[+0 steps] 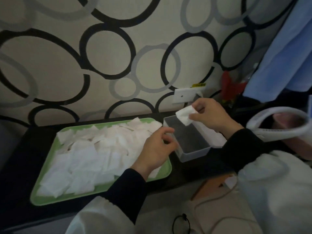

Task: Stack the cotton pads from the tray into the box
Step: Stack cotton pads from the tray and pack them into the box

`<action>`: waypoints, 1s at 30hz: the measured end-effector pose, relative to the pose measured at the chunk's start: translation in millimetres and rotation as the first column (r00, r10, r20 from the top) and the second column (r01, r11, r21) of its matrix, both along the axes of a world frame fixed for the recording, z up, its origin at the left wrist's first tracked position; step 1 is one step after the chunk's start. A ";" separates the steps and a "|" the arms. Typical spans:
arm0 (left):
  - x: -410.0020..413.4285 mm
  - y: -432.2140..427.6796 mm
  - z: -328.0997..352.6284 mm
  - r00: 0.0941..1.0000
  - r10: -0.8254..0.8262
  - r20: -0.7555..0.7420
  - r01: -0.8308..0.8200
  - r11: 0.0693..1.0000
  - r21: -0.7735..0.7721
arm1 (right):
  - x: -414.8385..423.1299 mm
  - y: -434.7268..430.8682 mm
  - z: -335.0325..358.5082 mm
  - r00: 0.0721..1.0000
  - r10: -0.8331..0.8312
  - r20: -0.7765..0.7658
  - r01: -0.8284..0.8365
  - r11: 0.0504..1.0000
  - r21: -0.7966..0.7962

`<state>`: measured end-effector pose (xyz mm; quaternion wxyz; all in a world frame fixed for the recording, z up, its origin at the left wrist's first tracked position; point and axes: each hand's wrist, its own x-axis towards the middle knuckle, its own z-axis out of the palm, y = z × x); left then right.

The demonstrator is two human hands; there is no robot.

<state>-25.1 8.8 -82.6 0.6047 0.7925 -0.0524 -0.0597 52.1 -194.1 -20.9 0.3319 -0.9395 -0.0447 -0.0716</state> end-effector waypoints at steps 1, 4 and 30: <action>1.9 -5.4 -2.4 0.999 -0.036 0.011 0.035 0.998 0.061 | 8.5 -3.2 -1.6 1.000 0.017 -0.006 -0.017 0.998 -0.058; 8.1 -16.0 -9.4 0.997 -0.073 0.040 0.063 0.975 0.212 | 32.6 -5.1 -3.7 0.990 0.114 -0.088 -0.134 0.954 -0.267; 10.2 -15.4 -7.5 0.997 -0.050 0.067 0.022 0.931 0.363 | 44.0 7.9 -31.8 0.993 0.118 -0.011 -0.110 0.885 -0.452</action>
